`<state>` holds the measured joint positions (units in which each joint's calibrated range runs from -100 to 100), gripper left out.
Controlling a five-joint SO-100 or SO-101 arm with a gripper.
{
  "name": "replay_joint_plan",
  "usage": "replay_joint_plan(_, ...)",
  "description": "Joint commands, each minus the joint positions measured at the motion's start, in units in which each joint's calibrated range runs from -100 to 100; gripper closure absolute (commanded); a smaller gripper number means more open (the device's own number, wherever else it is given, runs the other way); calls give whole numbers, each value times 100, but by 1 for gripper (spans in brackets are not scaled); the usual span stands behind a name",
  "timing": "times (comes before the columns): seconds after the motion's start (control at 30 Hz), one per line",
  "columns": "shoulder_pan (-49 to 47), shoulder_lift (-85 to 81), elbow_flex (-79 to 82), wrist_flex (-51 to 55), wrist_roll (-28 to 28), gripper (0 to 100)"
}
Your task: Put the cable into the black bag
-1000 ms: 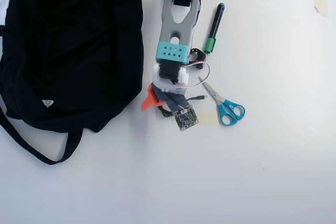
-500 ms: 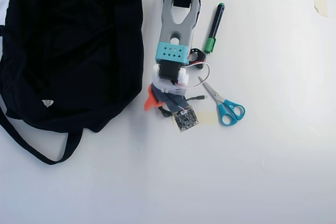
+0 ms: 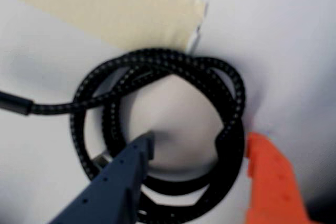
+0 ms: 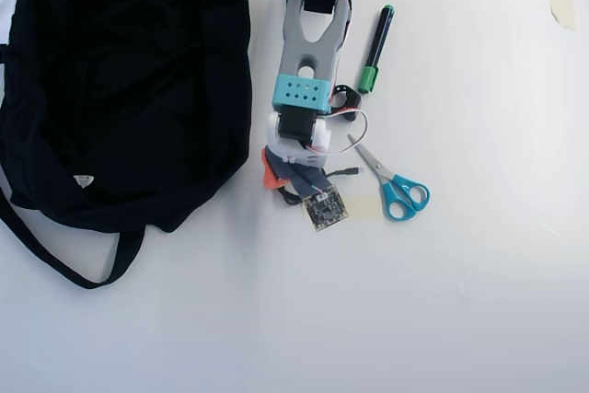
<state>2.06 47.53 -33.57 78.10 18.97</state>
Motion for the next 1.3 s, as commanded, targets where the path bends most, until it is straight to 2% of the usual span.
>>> replay_joint_plan(0.0, -41, -48, -129, -7, -10, 81)
replay_joint_plan(0.17, -64, -48, -120, -7, -10, 93)
replay_joint_plan(0.4, -56, -48, -129, -7, 38, 95)
replay_joint_plan(0.47, -56, -56, -129, 2, 1, 98)
replay_joint_plan(0.67, -11, -155, -129, 36, -20, 98)
replay_joint_plan(0.93, -11, -180, -740, 700, -25, 98)
replay_joint_plan(1.1, -26, -180, -1576, 1535, -109, 98)
replay_joint_plan(1.27, -161, -180, -2196, 1811, -151, 98)
